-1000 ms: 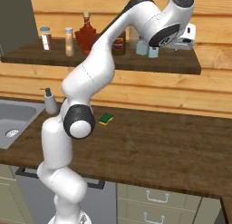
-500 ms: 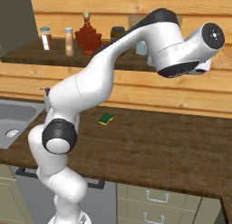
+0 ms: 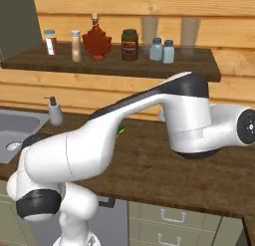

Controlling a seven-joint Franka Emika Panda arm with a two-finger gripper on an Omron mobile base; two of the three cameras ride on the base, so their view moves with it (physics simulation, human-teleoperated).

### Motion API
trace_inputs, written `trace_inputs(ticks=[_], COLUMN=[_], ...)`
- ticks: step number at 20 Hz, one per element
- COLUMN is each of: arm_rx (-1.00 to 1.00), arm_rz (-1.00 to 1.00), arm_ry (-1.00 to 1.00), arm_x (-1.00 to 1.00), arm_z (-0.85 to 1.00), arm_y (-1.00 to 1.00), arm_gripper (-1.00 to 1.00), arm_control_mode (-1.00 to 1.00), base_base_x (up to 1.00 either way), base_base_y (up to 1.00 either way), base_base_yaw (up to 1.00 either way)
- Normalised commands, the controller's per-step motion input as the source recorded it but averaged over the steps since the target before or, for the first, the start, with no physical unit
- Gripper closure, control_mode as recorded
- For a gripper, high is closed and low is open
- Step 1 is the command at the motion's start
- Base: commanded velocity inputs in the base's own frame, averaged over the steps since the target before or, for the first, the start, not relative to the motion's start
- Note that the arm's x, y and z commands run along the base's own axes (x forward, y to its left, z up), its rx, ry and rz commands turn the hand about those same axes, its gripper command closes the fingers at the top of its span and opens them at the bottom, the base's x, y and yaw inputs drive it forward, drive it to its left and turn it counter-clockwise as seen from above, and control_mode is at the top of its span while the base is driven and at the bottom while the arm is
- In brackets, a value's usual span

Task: Put the shaker and condiment bottle from the counter next to their counterparts in the cabinet.

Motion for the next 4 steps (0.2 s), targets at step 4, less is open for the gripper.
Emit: trace_inputs(ticks=[4], arm_rx=[0.03], arm_rz=[0.00], arm_ry=[-0.07], arm_x=[-1.00], arm_z=[-0.51], arm_y=[0.13], arm_gripper=[-1.00], arm_control_mode=[-1.00], base_base_x=[0.00], base_base_y=[0.00], base_base_yaw=[0.00])
